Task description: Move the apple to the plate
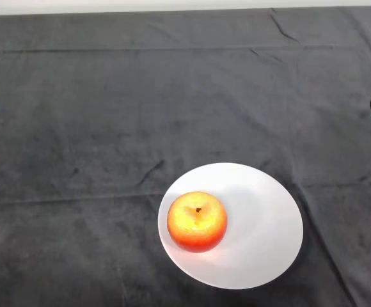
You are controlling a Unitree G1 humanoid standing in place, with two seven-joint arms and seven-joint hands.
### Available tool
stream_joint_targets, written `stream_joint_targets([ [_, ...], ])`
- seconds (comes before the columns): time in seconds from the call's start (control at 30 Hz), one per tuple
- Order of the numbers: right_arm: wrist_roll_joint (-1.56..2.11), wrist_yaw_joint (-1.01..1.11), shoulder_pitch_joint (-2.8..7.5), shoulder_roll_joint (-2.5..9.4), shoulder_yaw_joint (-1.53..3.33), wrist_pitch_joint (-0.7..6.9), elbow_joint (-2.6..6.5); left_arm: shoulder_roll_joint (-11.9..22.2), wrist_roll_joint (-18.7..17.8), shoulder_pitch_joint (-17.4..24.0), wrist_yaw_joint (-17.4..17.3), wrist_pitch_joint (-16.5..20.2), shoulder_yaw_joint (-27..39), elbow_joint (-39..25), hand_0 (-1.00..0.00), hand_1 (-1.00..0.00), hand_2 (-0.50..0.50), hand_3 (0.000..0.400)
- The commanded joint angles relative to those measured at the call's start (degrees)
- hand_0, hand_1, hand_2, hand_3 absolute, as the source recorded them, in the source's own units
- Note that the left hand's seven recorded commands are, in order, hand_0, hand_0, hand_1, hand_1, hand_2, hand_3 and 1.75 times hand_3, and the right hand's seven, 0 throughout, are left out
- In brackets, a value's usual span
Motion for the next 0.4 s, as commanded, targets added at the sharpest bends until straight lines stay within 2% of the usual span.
stream_joint_targets([
  [0.03, 0.03, 0.48, -1.12, -1.30, -1.09, 0.05, 0.38, 1.8, -0.3, -3.0, -0.4, -0.7, 0.9, 1.7, 0.00, 0.00, 0.00, 0.000],
  [0.4, 0.02, 0.49, -1.12, -1.30, -1.10, 0.05, 0.39, 1.6, -0.1, -3.2, -0.4, -0.6, 1.0, 1.7, 0.00, 0.00, 0.00, 0.000],
])
